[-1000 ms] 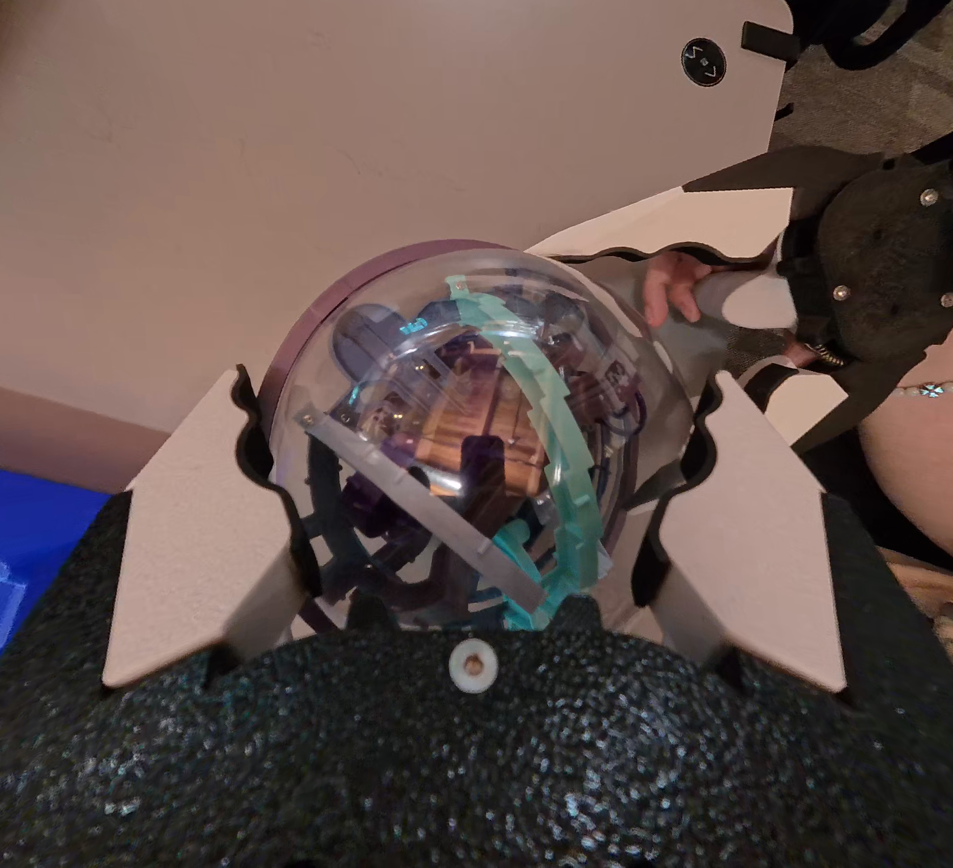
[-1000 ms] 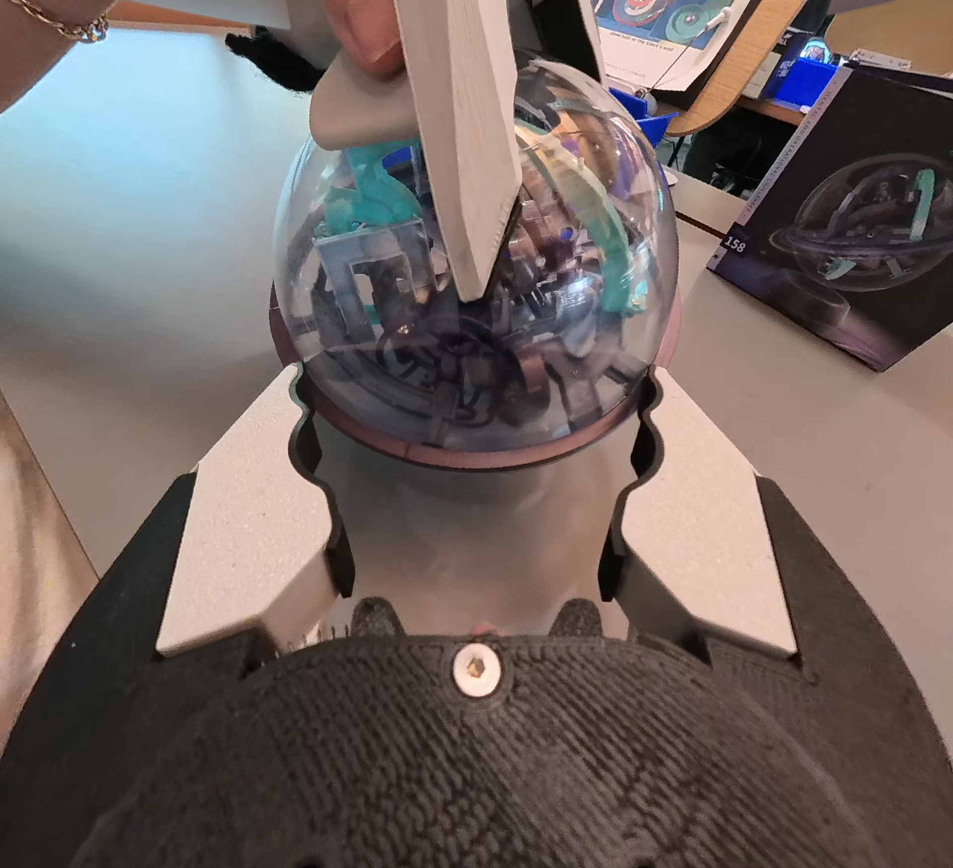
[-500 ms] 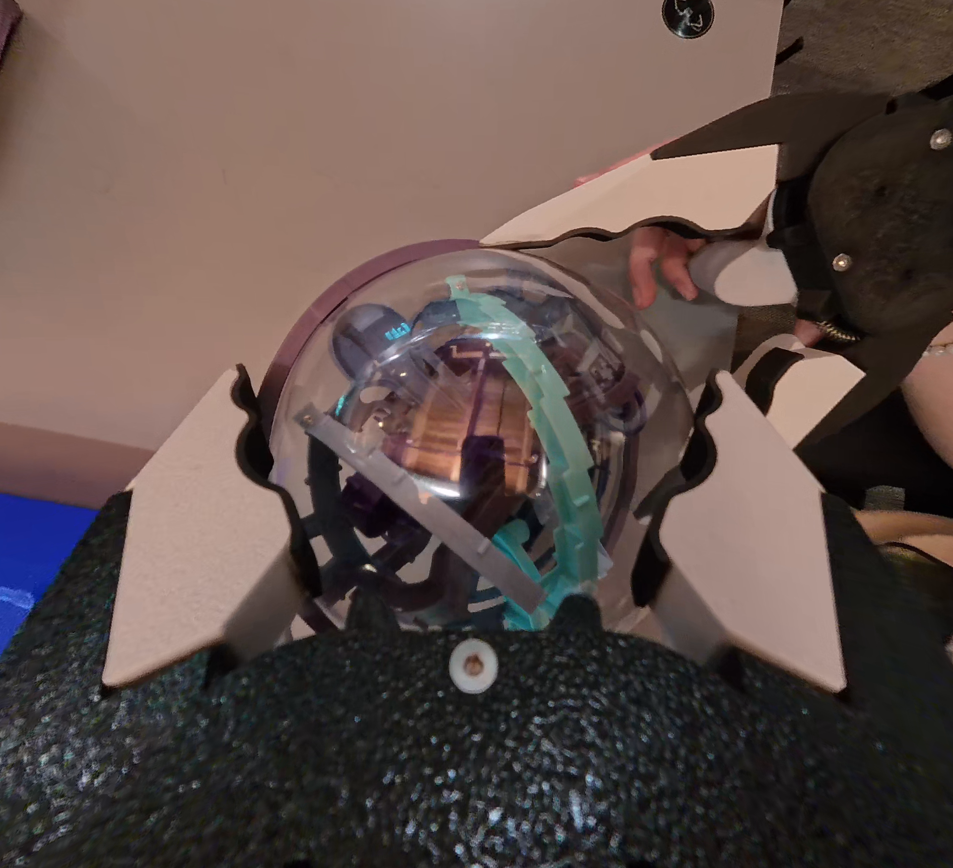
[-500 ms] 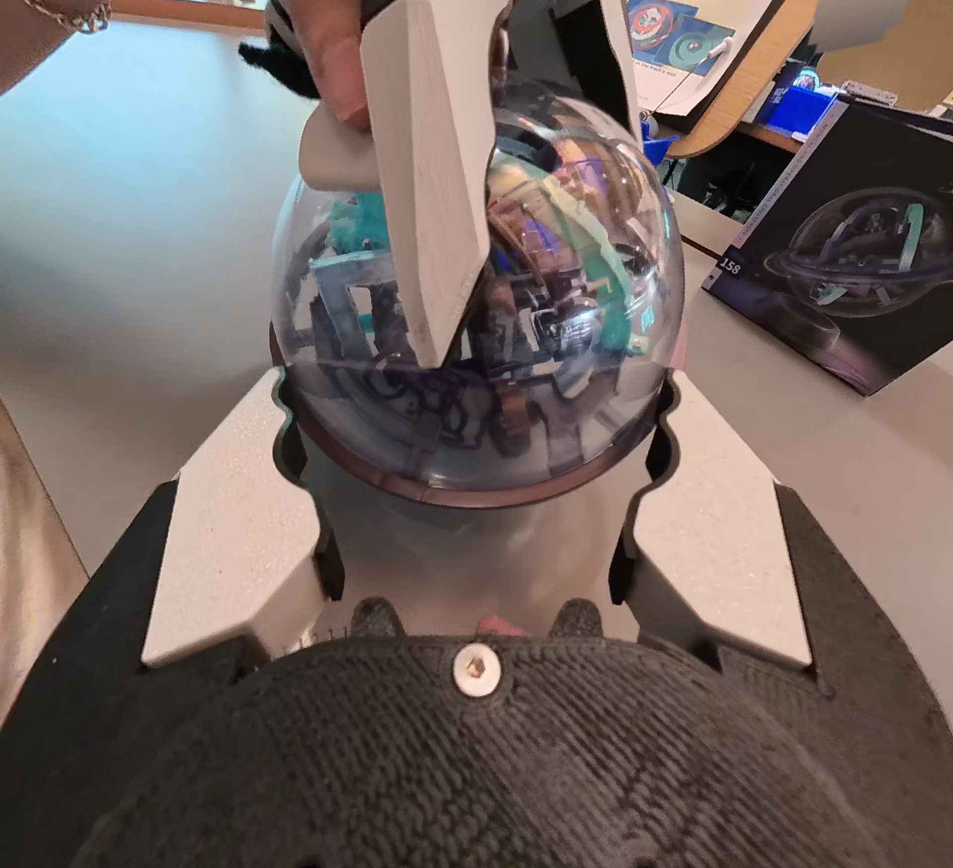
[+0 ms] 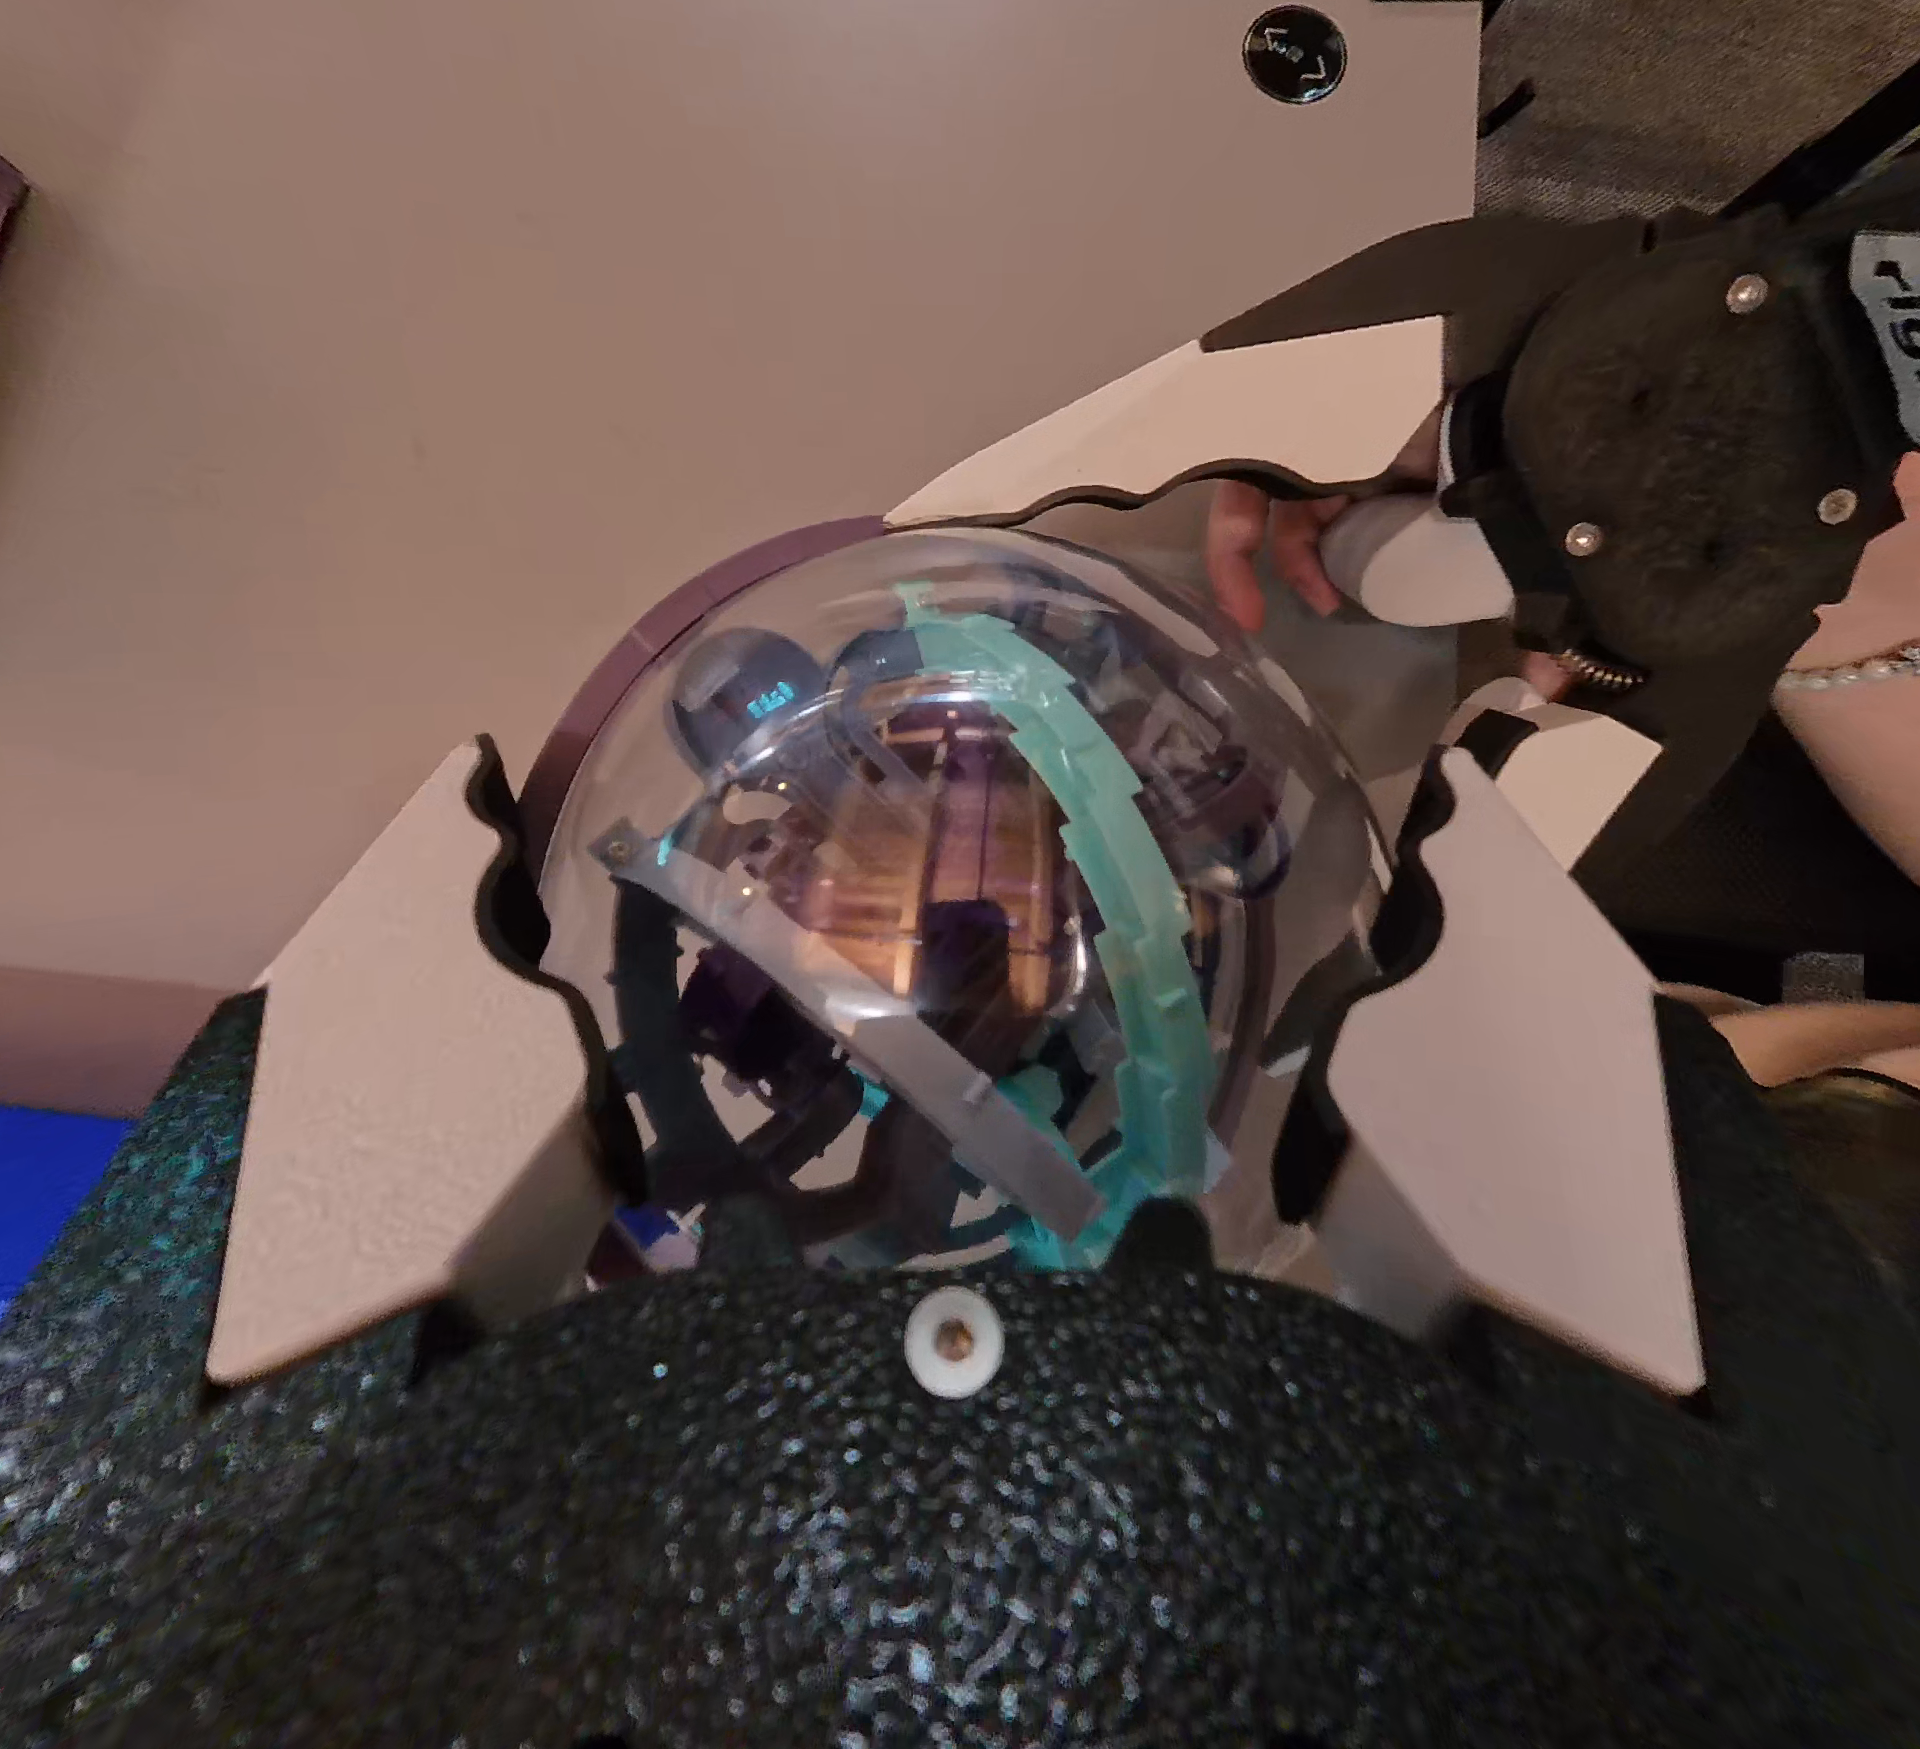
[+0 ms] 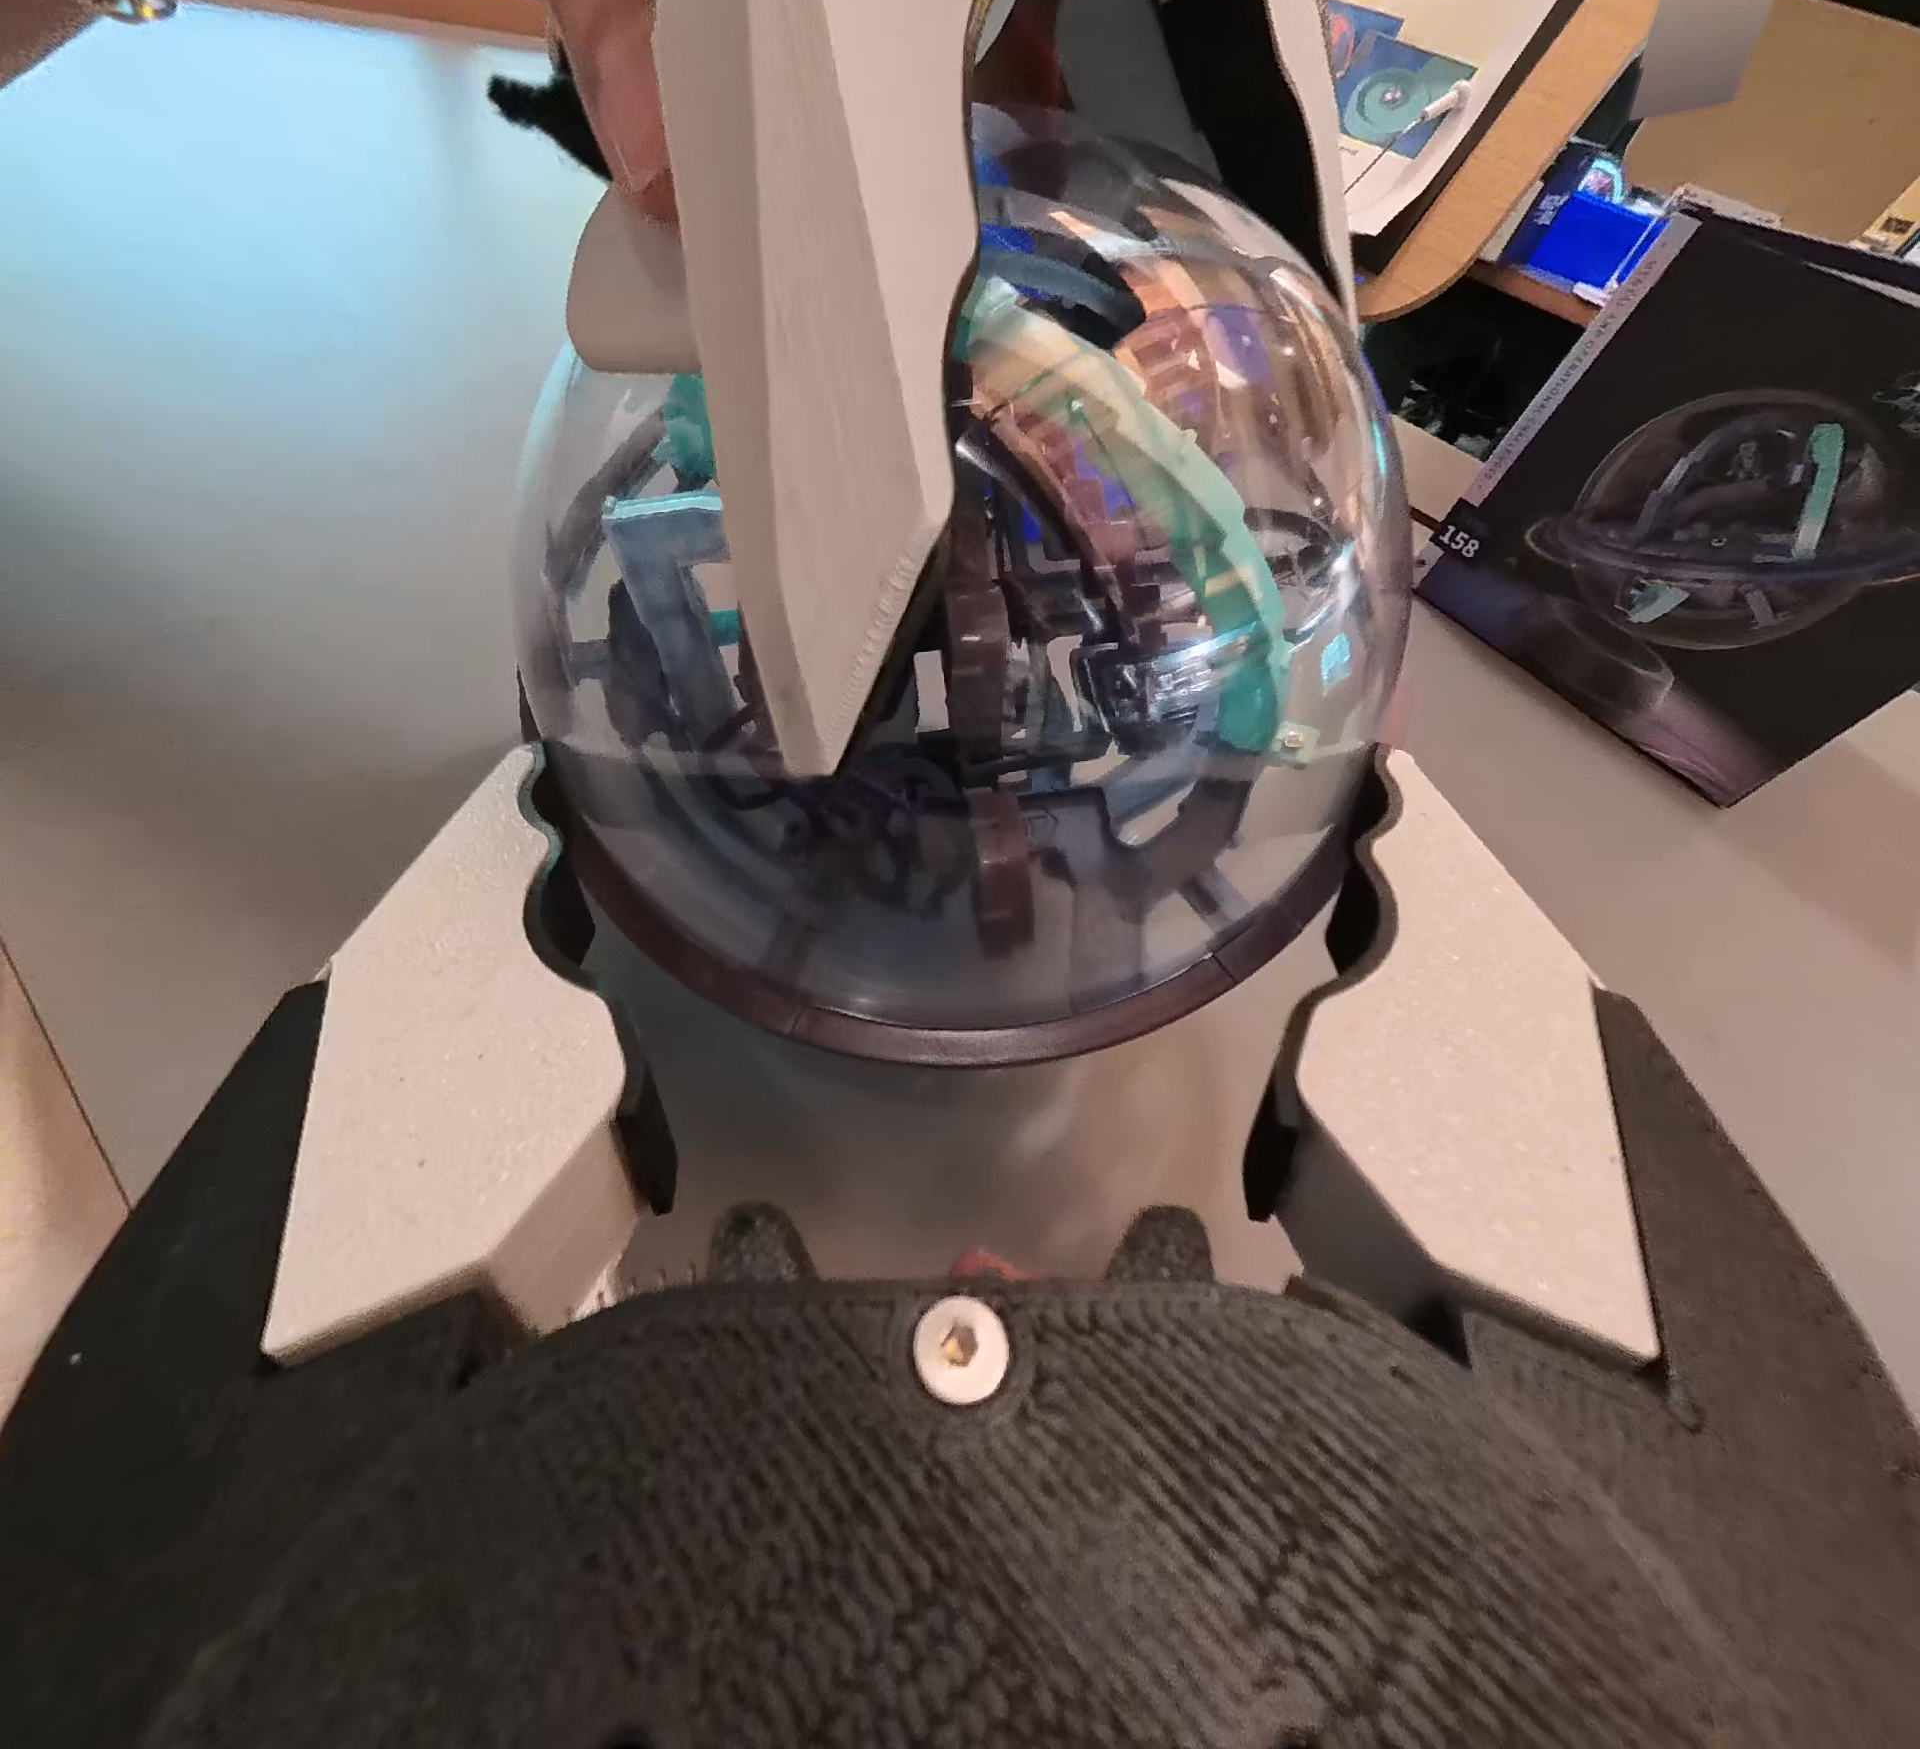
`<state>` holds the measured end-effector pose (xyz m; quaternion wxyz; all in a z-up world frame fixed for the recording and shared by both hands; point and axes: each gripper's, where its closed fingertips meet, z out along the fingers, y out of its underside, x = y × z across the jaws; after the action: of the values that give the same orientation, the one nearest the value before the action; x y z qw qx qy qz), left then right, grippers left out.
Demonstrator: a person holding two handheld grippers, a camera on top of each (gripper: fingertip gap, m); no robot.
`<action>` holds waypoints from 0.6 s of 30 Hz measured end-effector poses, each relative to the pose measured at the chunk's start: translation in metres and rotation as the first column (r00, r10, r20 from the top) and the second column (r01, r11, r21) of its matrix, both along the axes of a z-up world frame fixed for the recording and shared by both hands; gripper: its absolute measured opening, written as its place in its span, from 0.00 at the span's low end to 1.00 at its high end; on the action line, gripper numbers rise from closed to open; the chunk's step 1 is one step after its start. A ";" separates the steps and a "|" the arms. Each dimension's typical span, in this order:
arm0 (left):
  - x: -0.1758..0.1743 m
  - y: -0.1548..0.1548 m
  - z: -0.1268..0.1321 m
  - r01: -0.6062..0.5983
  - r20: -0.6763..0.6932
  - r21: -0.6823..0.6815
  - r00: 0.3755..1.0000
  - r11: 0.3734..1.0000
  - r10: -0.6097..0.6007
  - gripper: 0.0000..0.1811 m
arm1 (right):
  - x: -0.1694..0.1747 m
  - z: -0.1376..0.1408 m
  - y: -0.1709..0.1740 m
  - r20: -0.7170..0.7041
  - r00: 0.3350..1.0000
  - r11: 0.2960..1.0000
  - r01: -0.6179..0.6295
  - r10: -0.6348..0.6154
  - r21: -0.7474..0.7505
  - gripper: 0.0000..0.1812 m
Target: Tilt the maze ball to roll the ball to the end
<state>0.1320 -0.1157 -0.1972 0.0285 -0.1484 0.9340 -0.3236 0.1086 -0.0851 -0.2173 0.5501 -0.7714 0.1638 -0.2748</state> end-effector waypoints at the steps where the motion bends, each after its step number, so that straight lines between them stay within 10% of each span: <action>1: 0.000 0.000 0.000 0.002 -0.001 -0.007 1.000 1.000 -0.002 0.87 | 0.000 0.000 0.000 0.003 1.000 1.000 0.003 -0.003 -0.007 0.79; 18: -0.005 0.003 -0.002 0.057 0.118 0.063 0.991 0.996 -0.064 0.87 | -0.001 -0.008 -0.003 0.039 0.999 0.997 0.020 -0.017 -0.079 0.78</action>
<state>0.1267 -0.1123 -0.1992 0.0792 -0.0994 0.9439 -0.3048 0.1075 -0.0882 -0.2251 0.5196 -0.7857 0.1495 -0.3007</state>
